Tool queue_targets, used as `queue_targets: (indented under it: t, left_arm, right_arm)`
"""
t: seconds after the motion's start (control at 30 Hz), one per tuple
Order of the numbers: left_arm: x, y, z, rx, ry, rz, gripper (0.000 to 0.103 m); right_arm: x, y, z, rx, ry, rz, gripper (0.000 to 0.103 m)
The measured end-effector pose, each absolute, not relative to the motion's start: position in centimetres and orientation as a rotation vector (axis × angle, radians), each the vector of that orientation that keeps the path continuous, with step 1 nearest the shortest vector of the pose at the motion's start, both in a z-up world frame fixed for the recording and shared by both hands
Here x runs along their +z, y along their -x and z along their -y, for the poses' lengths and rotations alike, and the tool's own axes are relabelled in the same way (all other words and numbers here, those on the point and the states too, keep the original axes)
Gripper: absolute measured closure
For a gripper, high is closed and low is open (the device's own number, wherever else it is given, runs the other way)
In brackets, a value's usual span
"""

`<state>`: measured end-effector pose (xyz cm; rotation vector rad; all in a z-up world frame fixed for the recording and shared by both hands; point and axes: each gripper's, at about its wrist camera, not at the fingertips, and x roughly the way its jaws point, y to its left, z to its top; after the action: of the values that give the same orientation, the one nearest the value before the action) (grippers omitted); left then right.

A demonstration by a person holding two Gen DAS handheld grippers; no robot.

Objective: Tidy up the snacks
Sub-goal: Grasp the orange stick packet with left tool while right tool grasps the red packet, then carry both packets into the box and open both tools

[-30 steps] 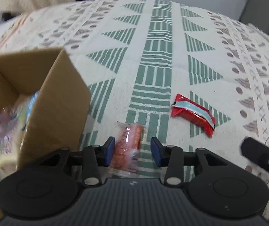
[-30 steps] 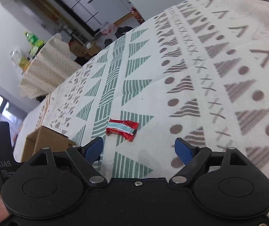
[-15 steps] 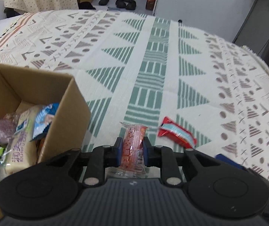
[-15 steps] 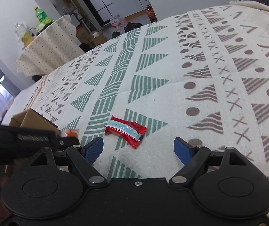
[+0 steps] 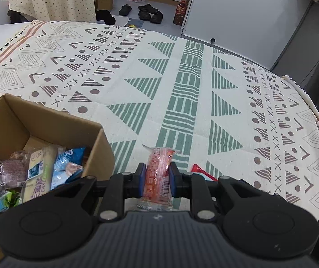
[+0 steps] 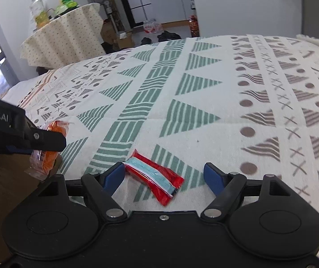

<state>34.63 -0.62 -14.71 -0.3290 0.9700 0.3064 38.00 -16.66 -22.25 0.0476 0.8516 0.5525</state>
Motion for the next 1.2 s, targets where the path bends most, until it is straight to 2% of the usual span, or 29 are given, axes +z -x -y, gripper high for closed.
queue_targets:
  t: [0.1, 0.17, 0.23, 0.3, 0.4, 0.77, 1.2]
  left_arm:
    - [-14.8, -34.6, 0.3, 0.317, 0.333, -0.971, 0.082]
    - [-15.0, -34.6, 0.1, 0.324, 0.341, -0.976, 0.082]
    - [-15.1, -34.5, 0.1, 0.321, 0.341, -0.977, 0.082]
    - [-15.1, -34.4, 0.2, 0.319, 0.337, -0.979, 0.082]
    - [-15.0, -34.2, 0.2, 0.316, 0.338, -0.981, 0.082]
    - [-13.0, -32.8, 0.0, 0.319, 0.341, -0.953, 0.082]
    - [-9.0, -31.1, -1.6, 0.346, 0.333, -0.882, 0.082]
  right_arm:
    - [-22.5, -38.1, 16.1, 0.560, -0.010, -0.840, 0.027]
    - [-22.5, -38.2, 15.8, 0.565, 0.009, -0.831, 0.033]
    - [-22.5, -38.2, 15.6, 0.571, 0.026, -0.841, 0.059]
    - [-22.2, -38.0, 15.7, 0.585, 0.057, -0.858, 0.073]
    - [-21.9, -37.9, 16.5, 0.585, 0.029, -0.891, 0.080]
    - [-19.2, -36.7, 18.4, 0.585, -0.074, -0.874, 0.081]
    - [-15.0, -36.0, 17.4, 0.637, -0.160, -0.763, 0.081]
